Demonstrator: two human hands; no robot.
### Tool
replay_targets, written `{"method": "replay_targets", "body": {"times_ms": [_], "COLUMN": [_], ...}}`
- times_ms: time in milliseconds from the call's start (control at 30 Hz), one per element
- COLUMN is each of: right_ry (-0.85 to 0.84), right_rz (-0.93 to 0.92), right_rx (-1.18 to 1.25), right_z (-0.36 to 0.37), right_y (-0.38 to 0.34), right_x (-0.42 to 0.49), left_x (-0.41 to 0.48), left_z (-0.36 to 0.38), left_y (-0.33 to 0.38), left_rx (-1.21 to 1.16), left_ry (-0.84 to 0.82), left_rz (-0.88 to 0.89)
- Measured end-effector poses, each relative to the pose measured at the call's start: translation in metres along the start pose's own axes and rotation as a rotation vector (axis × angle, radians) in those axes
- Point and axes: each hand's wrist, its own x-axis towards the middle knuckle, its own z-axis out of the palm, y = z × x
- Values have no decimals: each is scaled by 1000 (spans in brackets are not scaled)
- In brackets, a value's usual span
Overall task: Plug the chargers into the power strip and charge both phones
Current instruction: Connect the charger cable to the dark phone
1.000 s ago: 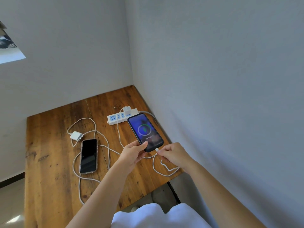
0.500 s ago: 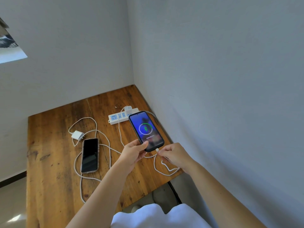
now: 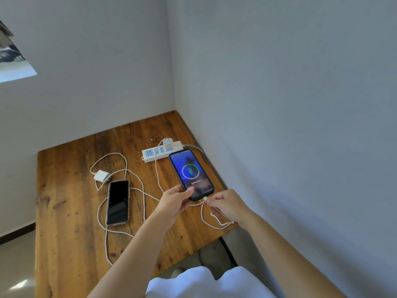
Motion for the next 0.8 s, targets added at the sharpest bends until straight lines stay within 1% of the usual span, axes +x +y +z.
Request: {"method": "replay_targets", "body": {"times_ms": [533, 800], "right_ry": [25, 11], "right_rz": [33, 53], "right_rx": [-28, -35], "right_z": [-3, -10], "right_y": [9, 14], "right_x": [7, 18], "left_x": [10, 28], "left_z": [5, 9], "left_y": [-4, 0], "left_rx": [20, 34], "left_ry": [40, 44], "left_rz": [-33, -70]}}
